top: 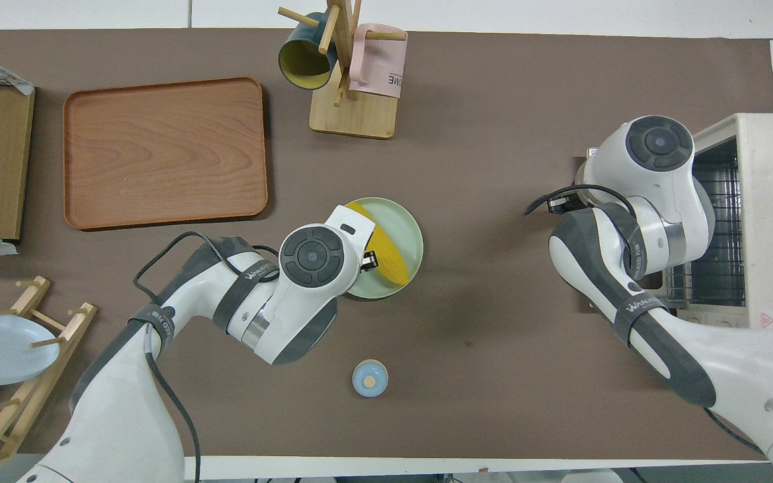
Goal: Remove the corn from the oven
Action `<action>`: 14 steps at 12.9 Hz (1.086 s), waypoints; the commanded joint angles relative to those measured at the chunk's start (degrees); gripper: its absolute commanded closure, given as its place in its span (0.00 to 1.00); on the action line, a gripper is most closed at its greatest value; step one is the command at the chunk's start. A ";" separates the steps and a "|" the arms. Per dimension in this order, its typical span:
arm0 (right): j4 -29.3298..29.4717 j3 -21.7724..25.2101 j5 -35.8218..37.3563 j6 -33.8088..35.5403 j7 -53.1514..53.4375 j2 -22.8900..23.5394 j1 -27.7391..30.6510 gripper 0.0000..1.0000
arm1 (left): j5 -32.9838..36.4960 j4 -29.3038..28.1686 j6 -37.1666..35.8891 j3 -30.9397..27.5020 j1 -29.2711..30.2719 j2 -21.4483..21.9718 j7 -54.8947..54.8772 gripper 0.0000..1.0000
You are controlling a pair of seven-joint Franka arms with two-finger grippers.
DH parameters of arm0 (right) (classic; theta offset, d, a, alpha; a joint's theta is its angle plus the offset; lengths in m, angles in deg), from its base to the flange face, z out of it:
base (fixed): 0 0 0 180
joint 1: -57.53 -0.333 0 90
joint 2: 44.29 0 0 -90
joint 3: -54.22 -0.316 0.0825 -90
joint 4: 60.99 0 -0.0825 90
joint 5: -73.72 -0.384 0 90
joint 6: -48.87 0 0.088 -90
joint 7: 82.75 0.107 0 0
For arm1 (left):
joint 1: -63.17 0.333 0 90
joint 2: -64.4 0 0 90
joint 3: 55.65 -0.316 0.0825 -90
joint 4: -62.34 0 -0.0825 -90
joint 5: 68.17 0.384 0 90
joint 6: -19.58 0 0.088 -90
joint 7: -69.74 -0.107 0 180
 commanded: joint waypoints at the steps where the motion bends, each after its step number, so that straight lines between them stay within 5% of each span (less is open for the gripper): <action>1: 4.62 -0.84 3.37 7.08 -5.28 0.20 1.08 1.00 | 0.55 0.53 -2.29 -0.83 1.05 -0.45 0.81 1.00; 5: 14.11 -0.67 3.64 20.18 -12.67 -1.02 1.60 1.00 | 0.63 0.44 -8.95 -0.66 9.47 6.12 -7.41 1.00; 9: 14.57 -0.84 2.85 24.32 -23.04 -6.37 9.15 0.94 | -2.24 0.96 -10.49 -0.65 23.17 8.17 -22.00 1.00; 10: 15.35 -0.84 0.93 26.60 -23.24 -8.39 9.78 0.82 | -6.88 1.23 -8.82 -0.74 27.21 7.82 -27.52 1.00; 11: 17.89 -0.67 -3.87 29.67 -23.07 -10.41 9.96 0.47 | -12.75 1.14 -5.67 -0.83 31.52 7.03 -32.02 1.00; 12: 21.13 -0.49 -7.49 33.09 -23.06 -11.65 10.22 0.00 | -15.51 1.14 -2.77 -0.74 34.17 5.89 -34.67 1.00; 14: 30.51 -0.93 -9.19 39.94 -22.80 -12.10 9.88 0.00 | -15.62 2.36 2.50 -0.92 35.25 1.60 -36.80 1.00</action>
